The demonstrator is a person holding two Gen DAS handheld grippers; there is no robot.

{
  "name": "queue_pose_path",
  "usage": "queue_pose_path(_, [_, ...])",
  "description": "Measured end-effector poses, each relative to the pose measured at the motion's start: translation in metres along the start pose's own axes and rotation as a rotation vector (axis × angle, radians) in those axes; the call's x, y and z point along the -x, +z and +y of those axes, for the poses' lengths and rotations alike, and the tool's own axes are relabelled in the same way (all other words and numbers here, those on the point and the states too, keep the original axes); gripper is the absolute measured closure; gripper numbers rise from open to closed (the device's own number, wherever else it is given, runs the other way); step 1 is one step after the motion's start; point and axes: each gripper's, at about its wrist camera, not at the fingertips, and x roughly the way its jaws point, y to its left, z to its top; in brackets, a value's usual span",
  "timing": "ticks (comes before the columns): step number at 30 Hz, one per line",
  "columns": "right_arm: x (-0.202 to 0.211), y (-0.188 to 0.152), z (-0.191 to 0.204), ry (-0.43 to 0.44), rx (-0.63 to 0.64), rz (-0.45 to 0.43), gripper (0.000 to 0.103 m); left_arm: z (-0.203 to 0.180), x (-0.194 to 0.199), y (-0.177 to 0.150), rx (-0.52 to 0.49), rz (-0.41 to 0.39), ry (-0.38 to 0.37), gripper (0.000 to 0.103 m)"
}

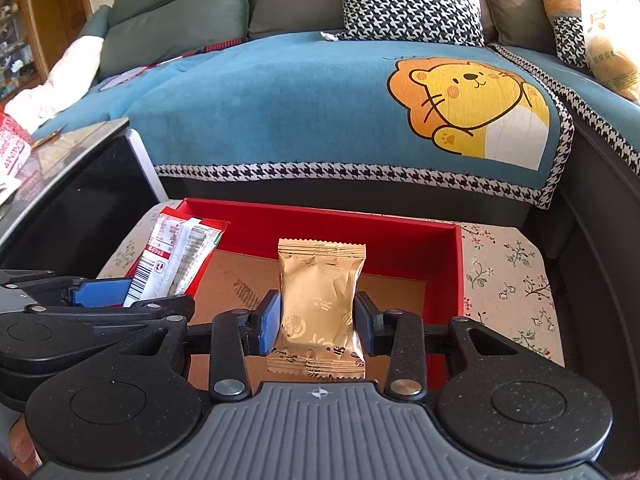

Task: Organize snacks
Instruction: 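Lift snack bar with left tool while right tool carries gold packet over red box, then lower and release snack bar into red box while right tool drops gold packet inside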

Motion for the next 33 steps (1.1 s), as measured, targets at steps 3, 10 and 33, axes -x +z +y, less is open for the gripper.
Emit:
queue_pose_path(3, [-0.009,-0.001,-0.003,0.007,-0.012,0.013,0.056,-0.002,-0.006,-0.001,-0.009,0.002,0.013,0.016])
queue_pose_path(10, [-0.025,-0.005,-0.006,0.012,-0.010,0.035,0.056,-0.002,-0.020,-0.005,-0.021,0.025,0.029,0.016])
queue_pose_path(33, [-0.051,-0.015,-0.007,-0.004,0.001,0.087,0.054,-0.008,-0.043,-0.012,-0.023,0.074,0.061,0.014])
